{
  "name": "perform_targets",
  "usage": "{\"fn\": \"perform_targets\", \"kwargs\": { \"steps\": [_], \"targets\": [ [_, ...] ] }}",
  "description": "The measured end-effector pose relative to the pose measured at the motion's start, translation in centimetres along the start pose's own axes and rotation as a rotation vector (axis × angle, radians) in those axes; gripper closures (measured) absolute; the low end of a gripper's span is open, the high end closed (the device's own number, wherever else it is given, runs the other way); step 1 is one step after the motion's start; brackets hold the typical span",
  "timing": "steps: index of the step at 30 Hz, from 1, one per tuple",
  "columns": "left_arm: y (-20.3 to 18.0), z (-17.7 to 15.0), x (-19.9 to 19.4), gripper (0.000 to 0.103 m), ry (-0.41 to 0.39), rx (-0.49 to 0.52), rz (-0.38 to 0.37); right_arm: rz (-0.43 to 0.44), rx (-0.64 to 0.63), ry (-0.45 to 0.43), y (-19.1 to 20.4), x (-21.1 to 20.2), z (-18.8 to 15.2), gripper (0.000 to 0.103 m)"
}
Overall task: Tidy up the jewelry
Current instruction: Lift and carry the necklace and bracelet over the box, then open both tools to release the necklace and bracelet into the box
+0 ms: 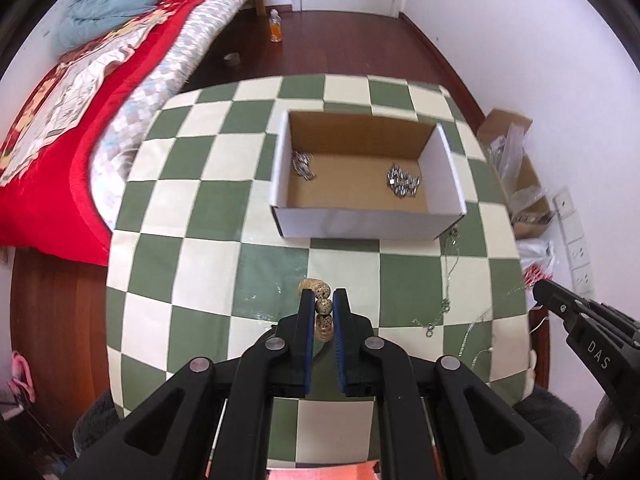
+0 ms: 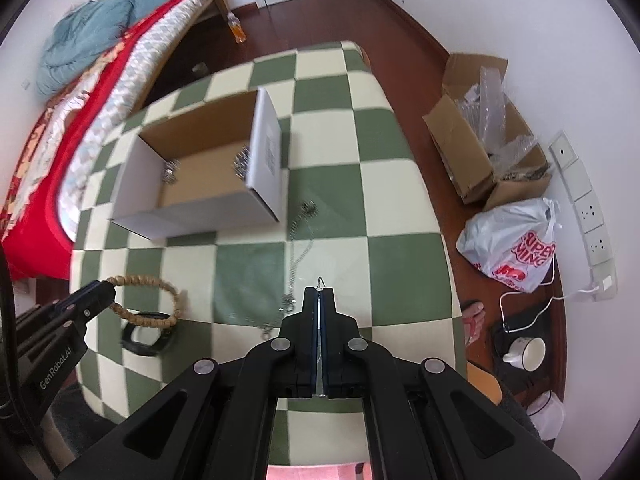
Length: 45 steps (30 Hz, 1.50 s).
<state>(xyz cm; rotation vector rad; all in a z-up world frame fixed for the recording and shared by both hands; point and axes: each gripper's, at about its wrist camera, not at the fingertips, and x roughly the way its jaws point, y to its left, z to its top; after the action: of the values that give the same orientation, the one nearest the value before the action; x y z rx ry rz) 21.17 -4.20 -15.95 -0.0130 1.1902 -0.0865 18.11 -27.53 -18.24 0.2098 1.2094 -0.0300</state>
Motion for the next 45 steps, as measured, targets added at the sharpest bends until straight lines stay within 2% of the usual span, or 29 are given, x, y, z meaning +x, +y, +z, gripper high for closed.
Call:
{"fn": "perform_targets", "kwargs": {
  "steps": [14,21,27,34,45],
  "targets": [
    [1.7,3.5,-6.9,0.097,-0.086,-0.022,-0.031,0.074,-0.056,-0.138,3.2,-10.4,3.0,0.102],
    [1.7,7.2,-9.0,0.097,-0.101,-0.015,-0.072,0.105,-0.093,-0.224,5.8,-15.8,7.0,0.102],
    [1.2,10.2,-7.9,0.097,-0.079,-0.003,-0.1,0.116,-0.129,-0.277,8.3,-18.7,11.4,0.102],
    [1.4,11.9,-4.0,0.097,-0.011,-0.018,-0.122,0.126,-0.151,-0.25,10.1,-16.9,14.1,0.102],
    [1.7,12.7,1.9,0.097,0.101,-0.064,-0.214,0.14,-0.151,-0.105,10.4,-8.2,13.4,0.102]
  ]
}}
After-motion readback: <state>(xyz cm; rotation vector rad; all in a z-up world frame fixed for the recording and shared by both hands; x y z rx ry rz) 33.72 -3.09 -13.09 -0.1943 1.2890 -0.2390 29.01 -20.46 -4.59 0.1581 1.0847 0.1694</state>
